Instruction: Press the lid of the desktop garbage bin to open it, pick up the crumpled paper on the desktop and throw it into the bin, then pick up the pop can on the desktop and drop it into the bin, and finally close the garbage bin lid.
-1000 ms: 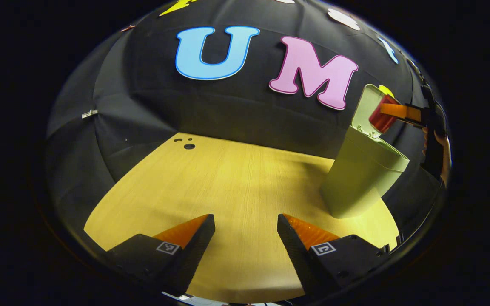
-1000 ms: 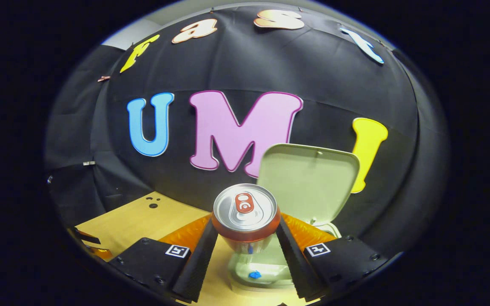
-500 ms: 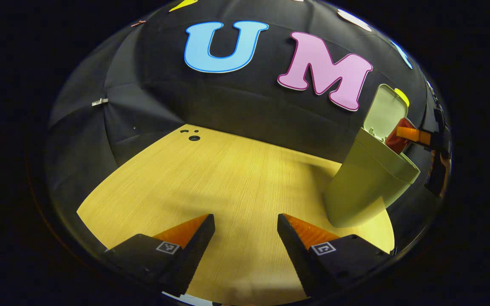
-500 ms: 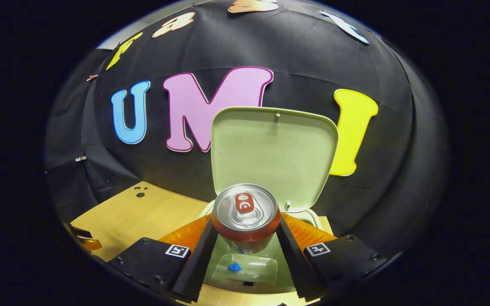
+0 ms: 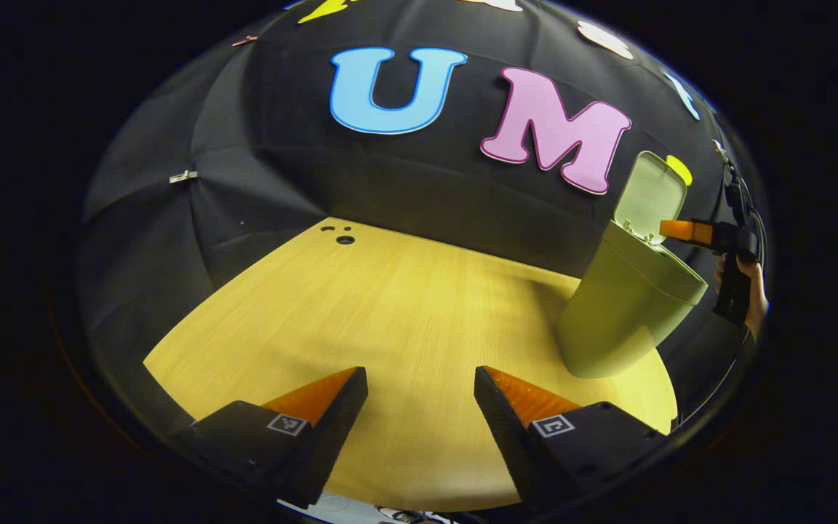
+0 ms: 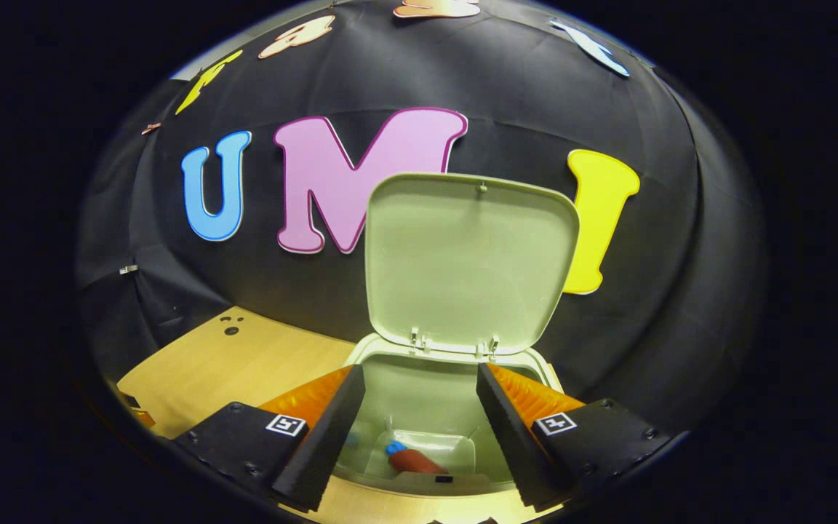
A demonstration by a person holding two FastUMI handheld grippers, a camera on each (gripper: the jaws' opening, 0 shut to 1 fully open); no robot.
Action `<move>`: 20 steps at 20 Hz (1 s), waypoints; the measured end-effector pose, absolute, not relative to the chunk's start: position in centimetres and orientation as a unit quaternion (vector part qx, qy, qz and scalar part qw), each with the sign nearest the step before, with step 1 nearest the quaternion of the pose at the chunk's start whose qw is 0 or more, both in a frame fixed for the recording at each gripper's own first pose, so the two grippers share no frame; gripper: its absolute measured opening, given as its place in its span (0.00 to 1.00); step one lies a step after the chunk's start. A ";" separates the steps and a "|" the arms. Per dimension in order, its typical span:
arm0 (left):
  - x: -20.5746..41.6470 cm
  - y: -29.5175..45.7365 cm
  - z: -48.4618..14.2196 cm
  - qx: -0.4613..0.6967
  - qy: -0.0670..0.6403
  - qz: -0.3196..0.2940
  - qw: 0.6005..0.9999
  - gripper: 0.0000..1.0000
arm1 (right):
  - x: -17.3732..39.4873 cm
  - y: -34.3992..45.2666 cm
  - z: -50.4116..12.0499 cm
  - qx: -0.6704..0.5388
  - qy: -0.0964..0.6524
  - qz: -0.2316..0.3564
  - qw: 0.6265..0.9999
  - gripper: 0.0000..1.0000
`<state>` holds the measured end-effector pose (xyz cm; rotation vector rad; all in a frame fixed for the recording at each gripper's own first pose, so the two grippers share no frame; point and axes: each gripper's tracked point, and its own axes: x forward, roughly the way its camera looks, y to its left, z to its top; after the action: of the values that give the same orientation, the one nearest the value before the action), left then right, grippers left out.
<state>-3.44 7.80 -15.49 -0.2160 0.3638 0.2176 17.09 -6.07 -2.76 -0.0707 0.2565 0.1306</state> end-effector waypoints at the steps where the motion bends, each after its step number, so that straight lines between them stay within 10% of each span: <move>1: -4.4 8.4 -15.6 -0.114 0.177 0.113 0.971 0.96 | 16.7 -5.9 -1.8 -0.037 0.120 0.064 0.990 0.98; 20: -12.7 15.3 -15.8 -0.152 0.136 0.217 0.955 0.96 | 20.7 -4.8 14.5 -0.062 0.008 0.051 0.997 0.97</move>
<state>-12.74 15.33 -15.76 -0.3089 0.2767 0.4405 20.67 -4.75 14.47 -0.1251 0.0169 0.1019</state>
